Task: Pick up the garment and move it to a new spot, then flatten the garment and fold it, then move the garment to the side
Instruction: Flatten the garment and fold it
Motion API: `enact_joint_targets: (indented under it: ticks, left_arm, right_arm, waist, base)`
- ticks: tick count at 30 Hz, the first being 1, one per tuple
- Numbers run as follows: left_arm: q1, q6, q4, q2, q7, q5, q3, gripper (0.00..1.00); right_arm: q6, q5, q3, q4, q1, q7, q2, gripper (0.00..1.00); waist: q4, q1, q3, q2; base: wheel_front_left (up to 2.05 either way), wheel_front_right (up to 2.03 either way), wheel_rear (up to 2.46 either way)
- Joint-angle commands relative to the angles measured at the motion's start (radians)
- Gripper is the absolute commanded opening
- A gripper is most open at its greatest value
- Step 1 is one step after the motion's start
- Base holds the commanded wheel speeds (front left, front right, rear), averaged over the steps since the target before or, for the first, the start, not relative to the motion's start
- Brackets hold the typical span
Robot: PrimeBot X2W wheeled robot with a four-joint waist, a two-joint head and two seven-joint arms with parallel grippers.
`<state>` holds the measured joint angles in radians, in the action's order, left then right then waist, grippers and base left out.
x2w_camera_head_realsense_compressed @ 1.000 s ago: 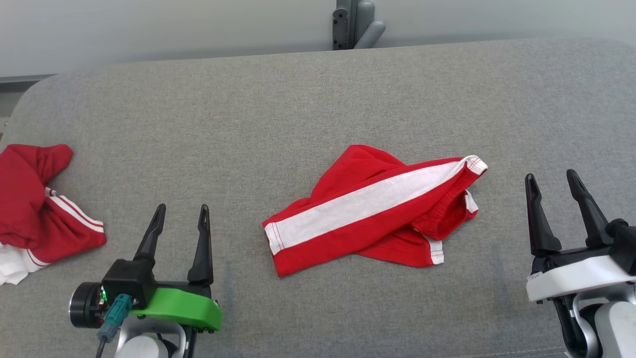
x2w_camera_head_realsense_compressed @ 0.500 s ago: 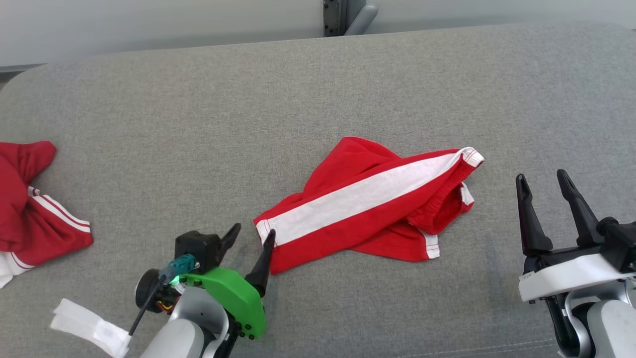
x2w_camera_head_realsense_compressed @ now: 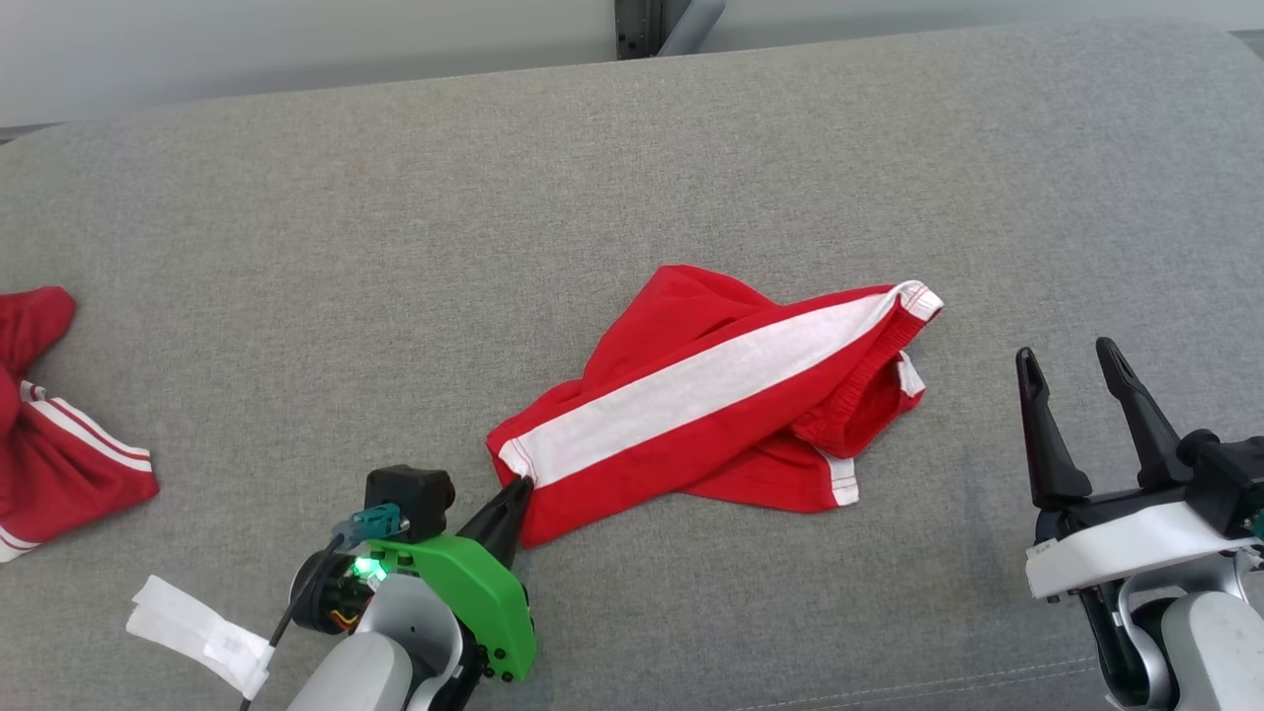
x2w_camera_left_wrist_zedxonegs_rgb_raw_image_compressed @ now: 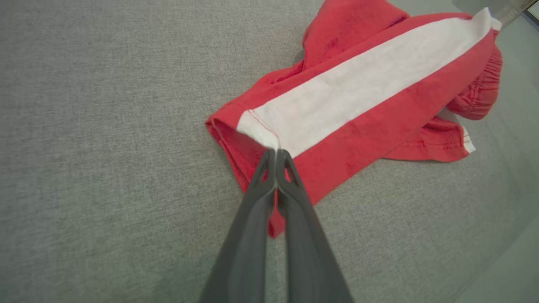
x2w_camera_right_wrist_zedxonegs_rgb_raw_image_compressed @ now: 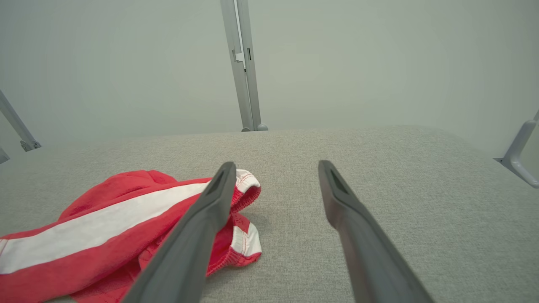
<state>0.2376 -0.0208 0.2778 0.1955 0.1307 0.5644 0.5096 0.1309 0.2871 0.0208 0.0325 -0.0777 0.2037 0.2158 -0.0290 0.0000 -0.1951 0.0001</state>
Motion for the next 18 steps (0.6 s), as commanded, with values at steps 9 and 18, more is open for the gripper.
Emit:
enact_joint_targets:
  ticks: [9, 18]
  left_arm:
    - [0.050, 0.000, 0.034, 0.008, -0.074, -0.032, -0.001, 0.00]
    - [0.055, 0.057, -0.040, 0.040, -0.153, -0.087, -0.021, 0.00]
  right_arm:
    - [0.000, 0.009, -0.013, 0.004, -0.013, -0.001, 0.010, 1.00]
    - [0.000, 0.022, 0.064, 0.075, -0.089, -0.028, 0.070, 1.00]
  waist:
    - [0.000, 0.0000, 0.001, -0.0001]
    - [0.028, 0.0000, -0.008, -0.0001]
  base:
    - [0.00, 0.00, 0.00]
    - [0.00, 0.00, 0.00]
